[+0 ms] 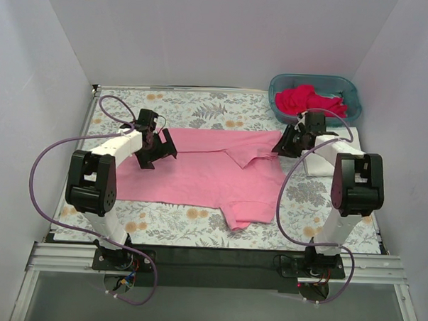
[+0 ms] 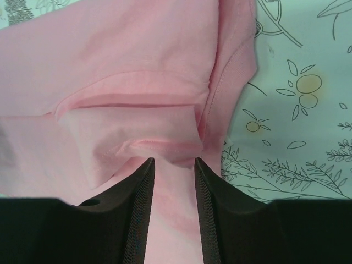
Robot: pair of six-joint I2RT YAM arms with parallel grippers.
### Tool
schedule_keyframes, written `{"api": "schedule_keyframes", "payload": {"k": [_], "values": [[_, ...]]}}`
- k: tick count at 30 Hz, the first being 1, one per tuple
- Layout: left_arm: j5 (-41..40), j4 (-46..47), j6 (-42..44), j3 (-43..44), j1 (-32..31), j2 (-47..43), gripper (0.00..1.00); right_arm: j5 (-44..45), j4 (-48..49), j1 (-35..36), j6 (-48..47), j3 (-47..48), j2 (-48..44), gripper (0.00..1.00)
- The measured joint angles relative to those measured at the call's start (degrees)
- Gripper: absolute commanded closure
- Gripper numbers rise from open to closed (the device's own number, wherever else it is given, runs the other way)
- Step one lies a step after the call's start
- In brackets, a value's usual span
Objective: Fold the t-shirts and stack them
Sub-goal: Fold the tshirt
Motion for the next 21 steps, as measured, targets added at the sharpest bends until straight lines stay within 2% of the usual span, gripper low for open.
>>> {"api": "schedule_keyframes", "payload": {"k": [8, 11, 15, 21], "values": [[0.02, -0.02, -0.02, 0.00, -0.42, 0.00, 0.12, -0.26, 1.75, 0.09, 1.75, 0.00, 3.17, 0.72], [0.09, -0.02, -0.02, 0.00, -0.46, 0.00, 0.12, -0.44, 2.64, 0.09, 2.05, 0.00, 3.17, 0.80], [0.22, -0.02, 0.00, 0.00, -0.50, 0.00, 0.12, -1.18, 3.19, 0.09, 2.19, -0.44, 3.15, 0.97], [0.59, 0.00, 0.00, 0.00, -0.50, 0.00, 0.12, -1.88, 3.63, 0.09, 2.38, -3.96, 1.70, 0.99]]}}
